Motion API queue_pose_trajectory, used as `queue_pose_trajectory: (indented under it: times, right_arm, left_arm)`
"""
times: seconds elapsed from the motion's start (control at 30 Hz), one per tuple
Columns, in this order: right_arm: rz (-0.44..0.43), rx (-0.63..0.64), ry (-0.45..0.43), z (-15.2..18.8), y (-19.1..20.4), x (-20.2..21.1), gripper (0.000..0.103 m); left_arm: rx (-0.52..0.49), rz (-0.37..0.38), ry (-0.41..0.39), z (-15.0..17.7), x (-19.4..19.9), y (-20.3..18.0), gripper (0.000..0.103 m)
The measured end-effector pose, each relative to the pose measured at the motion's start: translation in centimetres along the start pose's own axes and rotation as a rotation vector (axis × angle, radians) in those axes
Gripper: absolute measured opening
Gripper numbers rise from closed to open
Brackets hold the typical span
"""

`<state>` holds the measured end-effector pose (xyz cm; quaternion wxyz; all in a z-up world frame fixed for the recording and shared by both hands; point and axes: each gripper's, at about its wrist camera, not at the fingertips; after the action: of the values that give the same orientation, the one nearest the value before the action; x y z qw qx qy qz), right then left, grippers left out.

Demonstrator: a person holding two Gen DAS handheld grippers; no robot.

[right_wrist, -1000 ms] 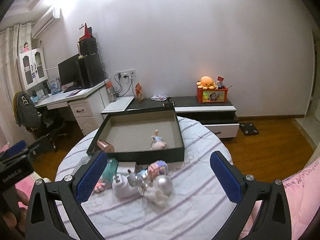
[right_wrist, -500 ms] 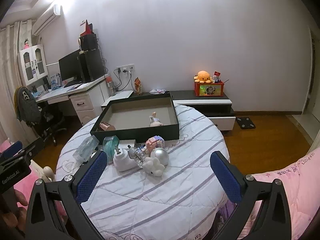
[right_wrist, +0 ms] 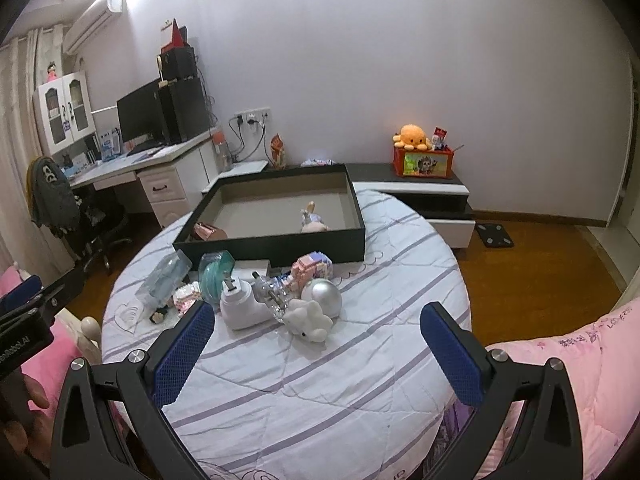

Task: Organize rigid objects
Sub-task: 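Withdraw both tools from the box back toward the table items, then grasp the clear plastic box with the left tool while the right tool grasps the astronaut figurine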

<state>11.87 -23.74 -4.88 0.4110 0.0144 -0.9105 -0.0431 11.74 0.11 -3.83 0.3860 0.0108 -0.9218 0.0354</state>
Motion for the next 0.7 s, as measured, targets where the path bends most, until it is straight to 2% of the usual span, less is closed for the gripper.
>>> queue_pose_trajectory:
  times: [0.23,0.7]
  right_arm:
    - [0.01,0.016,0.068,-0.3,0.1,-3.2,0.103]
    - [0.015,-0.006,0.215,-1.3,-0.3,-10.9,0.103]
  left_arm:
    - [0.018,-0.015,0.053,-0.3,-3.0,1.0,0.103]
    - [0.012,-0.026,0.196,-2.1,-13.0,2.1,0.103]
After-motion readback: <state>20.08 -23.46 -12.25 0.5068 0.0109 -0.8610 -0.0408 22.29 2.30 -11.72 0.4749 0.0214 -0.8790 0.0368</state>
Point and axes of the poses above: each gripper's, at about its wrist camera, not at the fingertips, and x roughly against the way its jaws point, y to its left, z to its underside, and after that the axes turned 12 degrees about y, right-handed
